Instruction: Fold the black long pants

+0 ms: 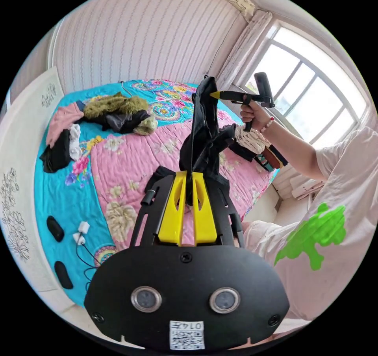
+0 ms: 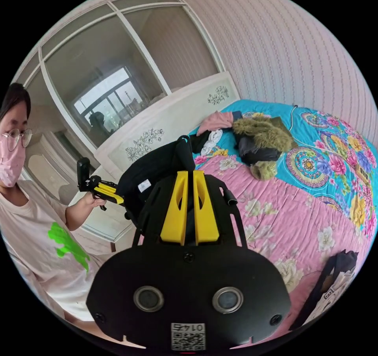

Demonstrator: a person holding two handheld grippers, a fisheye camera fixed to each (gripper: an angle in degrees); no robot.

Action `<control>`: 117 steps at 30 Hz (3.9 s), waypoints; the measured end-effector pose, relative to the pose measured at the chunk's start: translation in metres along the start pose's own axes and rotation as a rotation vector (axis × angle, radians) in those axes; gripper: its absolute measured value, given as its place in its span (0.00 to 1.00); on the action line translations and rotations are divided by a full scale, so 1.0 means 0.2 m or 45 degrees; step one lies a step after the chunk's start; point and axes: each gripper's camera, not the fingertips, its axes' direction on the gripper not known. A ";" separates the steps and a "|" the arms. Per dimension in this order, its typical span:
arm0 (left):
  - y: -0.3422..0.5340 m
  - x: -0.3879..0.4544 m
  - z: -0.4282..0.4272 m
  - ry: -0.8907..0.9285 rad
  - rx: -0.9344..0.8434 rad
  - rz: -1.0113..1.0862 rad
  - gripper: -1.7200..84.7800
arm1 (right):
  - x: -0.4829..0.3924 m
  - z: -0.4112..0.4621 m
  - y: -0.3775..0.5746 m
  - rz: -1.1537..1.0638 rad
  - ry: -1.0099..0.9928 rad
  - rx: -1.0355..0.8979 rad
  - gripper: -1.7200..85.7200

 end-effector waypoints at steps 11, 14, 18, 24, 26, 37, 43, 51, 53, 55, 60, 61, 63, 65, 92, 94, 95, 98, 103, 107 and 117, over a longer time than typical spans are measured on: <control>-0.74 0.92 -0.99 -0.051 0.231 0.547 0.02 | -0.71 -1.23 -0.26 -0.163 0.260 0.514 0.03; -0.92 1.18 -1.27 -0.137 0.293 0.675 0.02 | -0.92 -1.56 -0.36 -0.223 0.348 0.625 0.03; -1.07 1.48 -1.64 -0.222 0.423 0.778 0.02 | -1.25 -2.00 -0.47 -0.332 0.474 0.783 0.03; -1.22 1.90 -2.22 -0.217 0.626 0.872 0.02 | -1.70 -2.50 -0.69 -0.433 0.600 0.923 0.03; -1.23 1.99 -2.37 -0.190 0.676 0.880 0.02 | -1.81 -2.58 -0.76 -0.449 0.651 0.933 0.03; -1.23 1.29 -2.30 -0.022 0.623 0.427 0.02 | -1.78 -2.08 -1.34 -0.583 0.696 0.521 0.03; -0.89 0.32 -1.68 0.002 0.486 -0.112 0.02 | -1.31 -0.96 -1.48 -0.675 0.447 0.073 0.03; 0.15 -0.83 -0.68 -0.080 0.174 -0.893 0.02 | -0.82 0.91 -0.94 -0.615 0.100 -0.607 0.04; 0.42 -1.06 -0.41 -0.154 0.025 -1.023 0.02 | -0.74 1.21 -0.74 -0.581 0.090 -0.724 0.04; 0.56 -1.17 -0.25 -0.217 -0.052 -1.056 0.02 | -0.67 1.38 -0.59 -0.531 0.065 -0.759 0.05; 0.72 -1.40 -0.06 -0.338 -0.053 -1.135 0.02 | -0.30 1.39 -0.45 -0.345 -0.064 -0.542 0.09; 0.74 -1.46 -0.02 -0.364 -0.037 -1.165 0.03 | -0.24 1.35 -0.45 -0.314 -0.082 -0.509 0.10; 0.74 -1.55 0.03 -0.399 -0.037 -1.194 0.03 | 0.00 1.17 -0.47 -0.200 -0.200 -0.383 0.12; 0.73 -1.65 0.10 -0.397 -0.042 -1.199 0.04 | 0.22 0.97 -0.44 -0.069 -0.307 -0.283 0.14; -0.21 -0.25 1.91 -0.133 -0.712 -0.005 0.11 | 2.36 -1.24 1.36 1.190 0.854 -0.211 0.16; -0.22 -0.27 1.92 -0.118 -0.706 -0.023 0.11 | 2.45 -1.29 1.37 1.231 0.837 -0.250 0.11; -0.23 -0.28 1.93 -0.109 -0.706 -0.038 0.11 | 2.49 -1.34 1.36 1.178 0.783 -0.233 0.04; -0.26 -0.30 1.96 -0.100 -0.723 -0.057 0.11 | 2.59 -1.49 1.27 1.058 0.834 -0.247 0.02; -0.29 -0.32 1.97 -0.088 -0.724 -0.088 0.10 | 2.79 -1.66 1.01 0.755 0.941 -0.317 0.02; -0.31 -0.33 2.01 -0.102 -0.726 -0.093 0.10 | 3.06 -1.66 0.97 0.778 0.911 -0.469 0.02; -0.36 -0.36 2.01 -0.043 -0.716 -0.130 0.09 | 2.76 -2.05 1.52 0.795 0.630 -0.239 0.14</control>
